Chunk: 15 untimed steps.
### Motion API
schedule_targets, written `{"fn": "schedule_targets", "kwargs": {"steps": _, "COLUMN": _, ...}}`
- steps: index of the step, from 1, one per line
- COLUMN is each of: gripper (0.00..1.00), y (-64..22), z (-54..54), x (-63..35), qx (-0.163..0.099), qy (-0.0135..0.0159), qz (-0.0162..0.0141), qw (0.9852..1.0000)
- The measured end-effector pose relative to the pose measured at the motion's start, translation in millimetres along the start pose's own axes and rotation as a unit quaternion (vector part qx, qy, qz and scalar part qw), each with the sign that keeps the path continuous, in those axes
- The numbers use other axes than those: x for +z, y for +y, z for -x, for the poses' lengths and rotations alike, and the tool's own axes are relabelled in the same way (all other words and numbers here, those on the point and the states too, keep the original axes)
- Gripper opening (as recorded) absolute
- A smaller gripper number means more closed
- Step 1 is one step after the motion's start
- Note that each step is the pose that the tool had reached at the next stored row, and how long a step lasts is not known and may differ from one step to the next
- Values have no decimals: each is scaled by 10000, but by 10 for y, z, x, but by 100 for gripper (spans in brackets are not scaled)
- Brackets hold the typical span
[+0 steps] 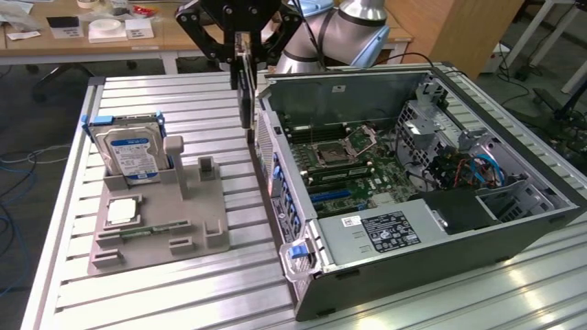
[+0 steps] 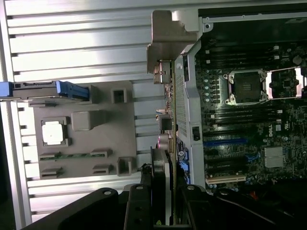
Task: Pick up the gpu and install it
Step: 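Pick up the gpu and move the gpu toward the slot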
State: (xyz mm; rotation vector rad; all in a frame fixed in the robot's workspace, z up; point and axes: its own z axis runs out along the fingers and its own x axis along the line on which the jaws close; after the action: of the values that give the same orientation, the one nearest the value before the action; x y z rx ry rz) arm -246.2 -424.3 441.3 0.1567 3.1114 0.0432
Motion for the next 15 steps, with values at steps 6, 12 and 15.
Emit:
{"fn": "schedule_targets", "kwargs": {"steps": 6, "gripper": 28, "y": 1, "z": 5, "x": 3, "qx": 0, "qy": -1, "qz": 0, "qw": 10000}}
{"fn": "schedule_targets", "kwargs": {"steps": 12, "gripper": 28, "y": 9, "z": 92, "x": 9, "qx": 3, "qy": -1, "qz": 0, "qw": 10000}}
{"fn": "schedule_targets", "kwargs": {"steps": 15, "gripper": 28, "y": 14, "z": 142, "x": 14, "qx": 7, "qy": -2, "qz": 0, "qw": 10000}}
